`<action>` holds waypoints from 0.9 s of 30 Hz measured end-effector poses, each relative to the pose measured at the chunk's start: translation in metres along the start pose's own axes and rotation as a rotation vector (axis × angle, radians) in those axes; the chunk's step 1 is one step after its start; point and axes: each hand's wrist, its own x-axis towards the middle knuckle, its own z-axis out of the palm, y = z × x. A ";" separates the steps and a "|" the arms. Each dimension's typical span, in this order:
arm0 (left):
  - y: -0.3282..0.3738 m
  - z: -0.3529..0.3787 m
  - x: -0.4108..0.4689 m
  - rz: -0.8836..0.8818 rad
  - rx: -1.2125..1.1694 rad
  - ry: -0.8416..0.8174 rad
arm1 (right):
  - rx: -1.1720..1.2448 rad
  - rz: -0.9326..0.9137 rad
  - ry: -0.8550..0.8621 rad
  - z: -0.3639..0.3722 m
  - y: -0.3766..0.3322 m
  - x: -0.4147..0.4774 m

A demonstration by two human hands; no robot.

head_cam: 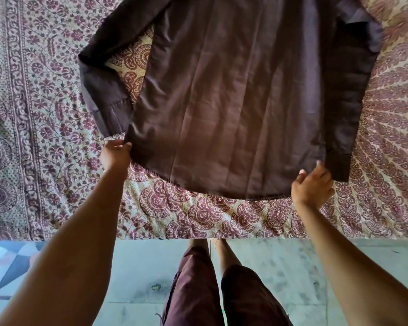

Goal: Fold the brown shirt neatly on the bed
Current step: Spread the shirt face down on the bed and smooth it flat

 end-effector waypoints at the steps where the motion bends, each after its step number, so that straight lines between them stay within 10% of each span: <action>1: 0.000 0.000 0.002 -0.033 -0.049 -0.027 | 0.029 0.065 -0.030 0.000 -0.001 0.008; 18: -0.021 0.008 0.037 -0.152 -0.070 0.066 | 0.646 0.353 -0.208 -0.006 0.033 0.042; 27: 0.002 0.001 0.003 -0.120 -0.019 0.116 | 0.412 0.363 -0.070 -0.004 0.044 0.041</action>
